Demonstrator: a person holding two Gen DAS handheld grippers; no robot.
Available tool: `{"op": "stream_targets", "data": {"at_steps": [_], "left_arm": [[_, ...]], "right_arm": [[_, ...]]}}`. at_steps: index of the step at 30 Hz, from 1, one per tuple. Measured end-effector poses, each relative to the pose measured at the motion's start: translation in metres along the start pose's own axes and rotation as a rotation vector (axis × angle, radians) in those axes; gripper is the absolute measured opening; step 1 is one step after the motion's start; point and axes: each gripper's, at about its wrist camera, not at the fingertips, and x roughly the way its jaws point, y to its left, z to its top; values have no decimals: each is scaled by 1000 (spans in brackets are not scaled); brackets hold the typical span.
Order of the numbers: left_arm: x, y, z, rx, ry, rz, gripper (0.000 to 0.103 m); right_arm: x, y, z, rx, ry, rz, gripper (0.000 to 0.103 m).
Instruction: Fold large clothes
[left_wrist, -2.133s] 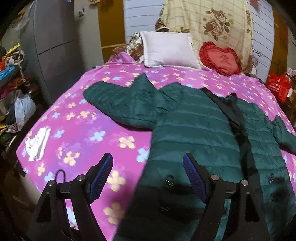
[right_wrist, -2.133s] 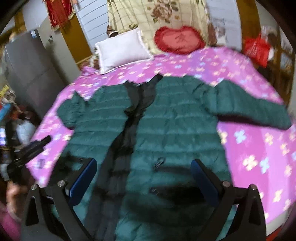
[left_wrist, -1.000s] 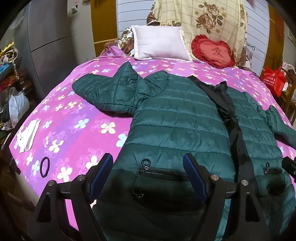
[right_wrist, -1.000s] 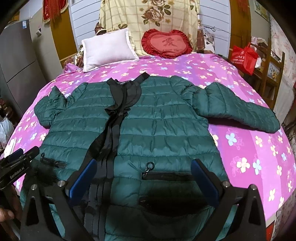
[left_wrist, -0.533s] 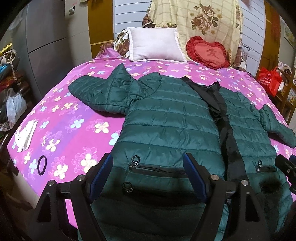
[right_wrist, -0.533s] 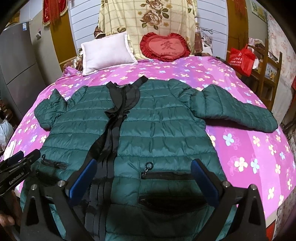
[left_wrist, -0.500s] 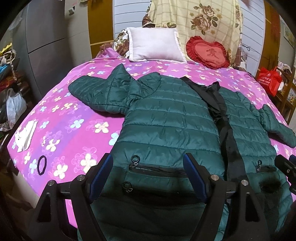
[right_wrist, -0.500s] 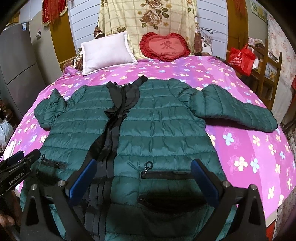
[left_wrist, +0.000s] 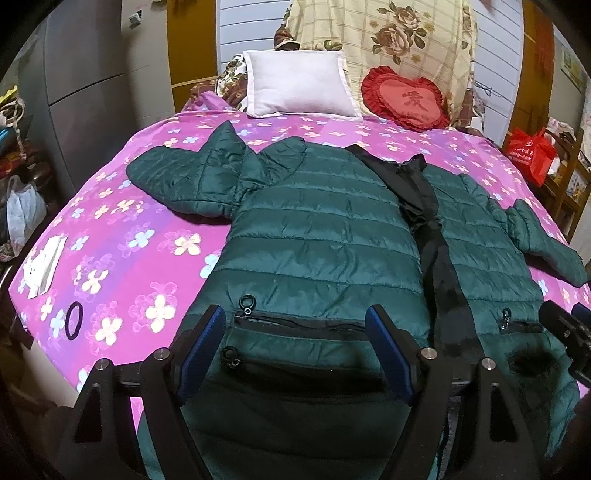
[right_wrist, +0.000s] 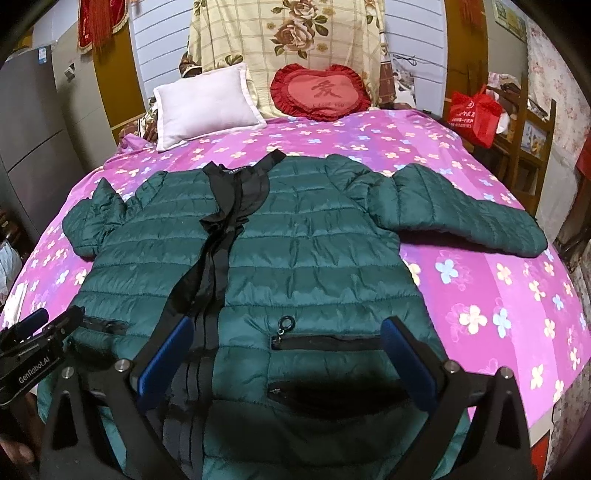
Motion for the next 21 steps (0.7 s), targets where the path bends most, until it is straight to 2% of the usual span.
{"op": "stream_targets", "data": {"at_steps": [21], "left_arm": [[9, -10, -7, 7, 19, -27, 58]], "right_arm": [[14, 8, -6, -26, 19, -14, 103]]}}
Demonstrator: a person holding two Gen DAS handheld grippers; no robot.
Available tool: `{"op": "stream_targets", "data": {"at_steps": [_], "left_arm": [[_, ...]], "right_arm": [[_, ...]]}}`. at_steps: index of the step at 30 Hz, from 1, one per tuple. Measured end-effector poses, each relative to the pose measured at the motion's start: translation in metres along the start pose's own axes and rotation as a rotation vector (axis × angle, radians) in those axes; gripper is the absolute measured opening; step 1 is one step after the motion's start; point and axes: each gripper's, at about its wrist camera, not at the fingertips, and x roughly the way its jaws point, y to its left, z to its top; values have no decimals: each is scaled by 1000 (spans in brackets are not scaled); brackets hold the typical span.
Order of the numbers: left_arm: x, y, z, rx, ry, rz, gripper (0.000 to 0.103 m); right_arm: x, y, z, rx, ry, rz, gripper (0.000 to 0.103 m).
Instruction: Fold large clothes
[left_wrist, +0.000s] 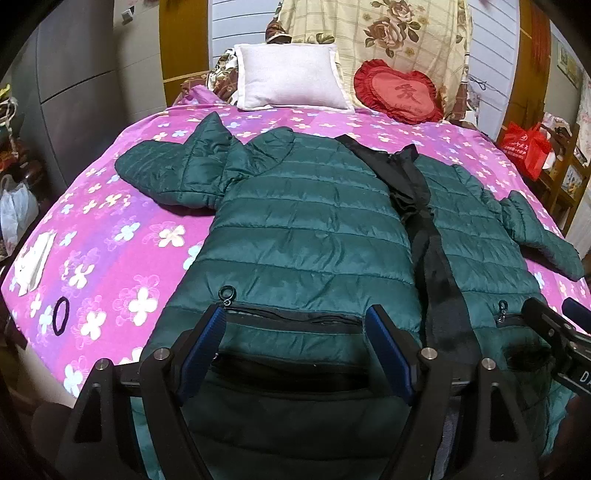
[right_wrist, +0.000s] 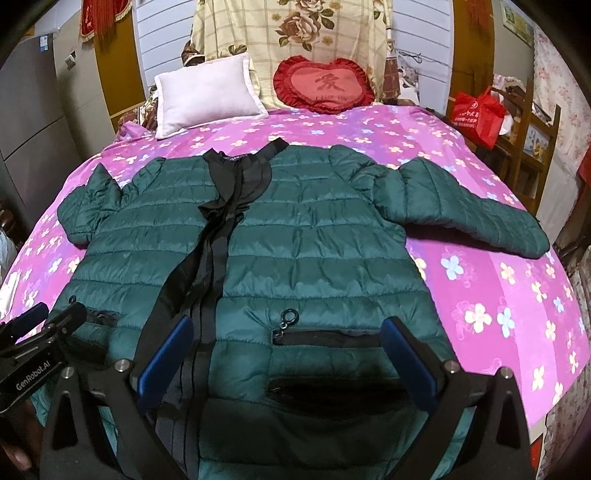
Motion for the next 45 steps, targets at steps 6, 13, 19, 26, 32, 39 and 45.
{"op": "stream_targets", "data": {"at_steps": [6, 13, 19, 26, 32, 39, 45], "left_arm": [[2, 1, 2, -9, 4, -9, 58], [5, -1, 0, -8, 11, -9, 58], [7, 0, 0, -12, 7, -2, 58], [8, 3, 4, -8, 1, 9, 58], [8, 6, 10, -5, -8, 21, 58], [11, 13, 24, -15, -17, 30, 58], [13, 17, 39, -17, -38, 50, 58]], "right_arm": [[2, 4, 2, -6, 1, -1, 103], [5, 7, 2, -16, 11, 2, 103], [7, 8, 2, -15, 20, 9, 103], [9, 11, 4, -16, 25, 19, 103], [14, 15, 9, -12, 36, 42, 103], [19, 25, 22, -44, 46, 57, 103], [23, 31, 37, -45, 43, 75, 103]]}}
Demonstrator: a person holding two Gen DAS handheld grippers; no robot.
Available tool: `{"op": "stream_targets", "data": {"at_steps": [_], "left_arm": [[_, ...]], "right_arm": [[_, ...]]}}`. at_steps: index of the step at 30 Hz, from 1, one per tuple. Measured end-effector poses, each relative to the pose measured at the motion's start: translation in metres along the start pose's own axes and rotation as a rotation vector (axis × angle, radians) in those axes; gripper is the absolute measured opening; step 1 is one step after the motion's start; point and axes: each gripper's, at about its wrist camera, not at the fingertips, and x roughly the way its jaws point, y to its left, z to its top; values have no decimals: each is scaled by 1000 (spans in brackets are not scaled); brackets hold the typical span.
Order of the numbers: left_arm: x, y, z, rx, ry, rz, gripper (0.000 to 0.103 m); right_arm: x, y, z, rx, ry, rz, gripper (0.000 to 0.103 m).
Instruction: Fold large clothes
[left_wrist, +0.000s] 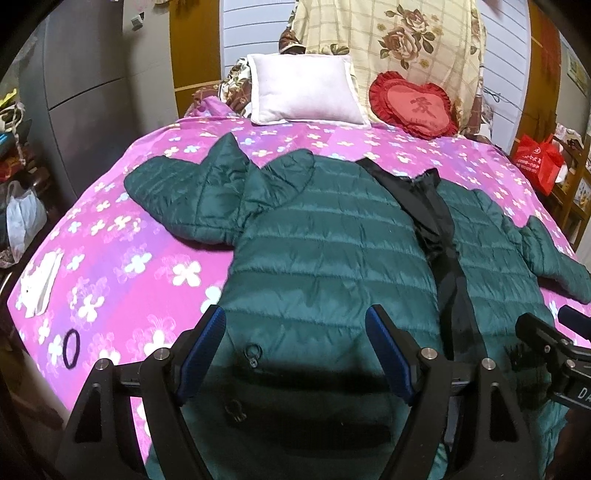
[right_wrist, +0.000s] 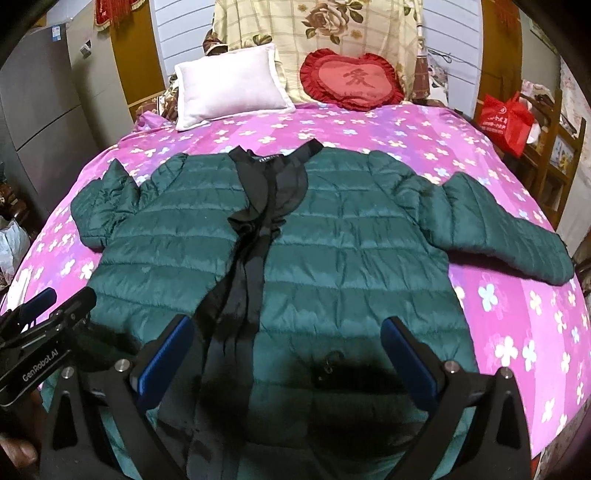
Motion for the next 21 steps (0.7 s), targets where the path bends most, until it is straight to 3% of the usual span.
{"op": "stream_targets", "data": {"at_steps": [21], "left_arm": [[39, 29, 47, -42, 21, 11, 58]], "right_arm": [[44, 12, 54, -20, 15, 3, 103]]}}
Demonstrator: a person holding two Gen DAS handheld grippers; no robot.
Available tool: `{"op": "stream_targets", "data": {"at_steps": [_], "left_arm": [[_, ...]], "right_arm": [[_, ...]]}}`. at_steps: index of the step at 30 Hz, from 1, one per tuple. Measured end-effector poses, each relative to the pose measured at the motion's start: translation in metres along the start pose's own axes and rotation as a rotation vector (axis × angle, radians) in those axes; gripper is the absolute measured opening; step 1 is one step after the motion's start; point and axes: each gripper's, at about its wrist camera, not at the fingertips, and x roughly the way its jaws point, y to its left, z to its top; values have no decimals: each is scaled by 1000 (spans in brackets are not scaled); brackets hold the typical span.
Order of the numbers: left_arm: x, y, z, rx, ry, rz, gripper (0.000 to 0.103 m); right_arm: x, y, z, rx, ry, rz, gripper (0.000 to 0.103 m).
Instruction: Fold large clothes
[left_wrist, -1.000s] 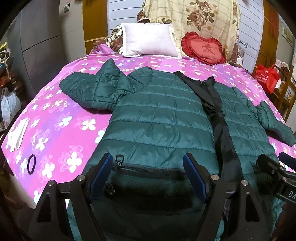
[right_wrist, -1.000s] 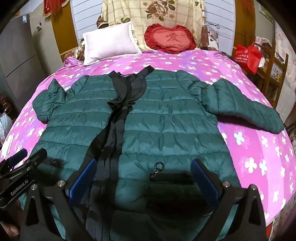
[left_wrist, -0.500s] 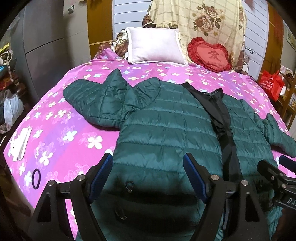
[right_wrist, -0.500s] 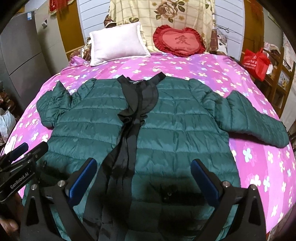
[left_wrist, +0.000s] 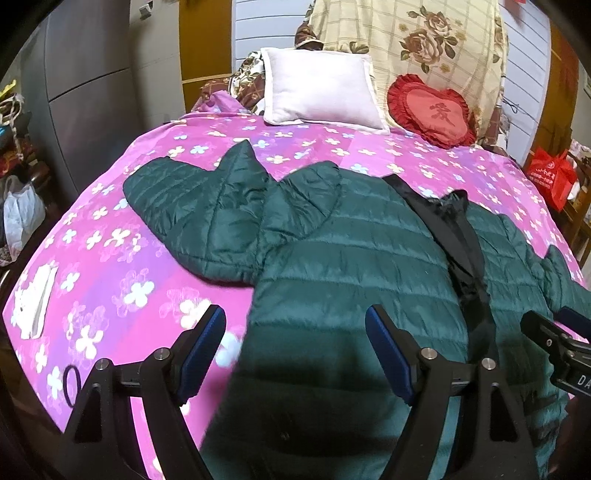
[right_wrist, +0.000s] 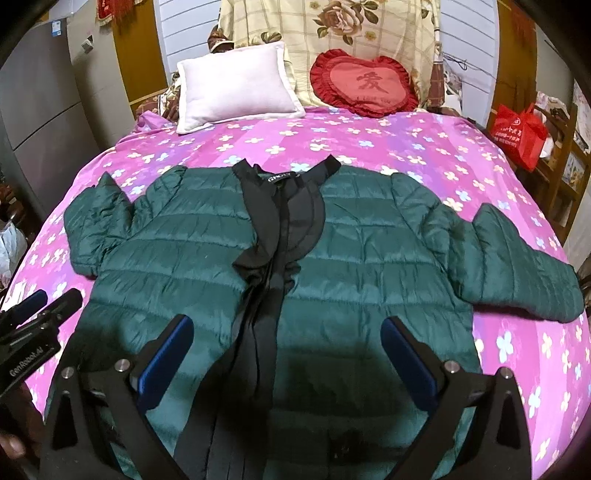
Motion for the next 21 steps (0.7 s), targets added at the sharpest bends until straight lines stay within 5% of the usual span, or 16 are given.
{"op": "stream_targets", "data": {"at_steps": [21], "left_arm": [[54, 70, 60, -48, -23, 92, 58]], "right_arm": [[65, -1, 32, 33, 51, -3, 103]]}}
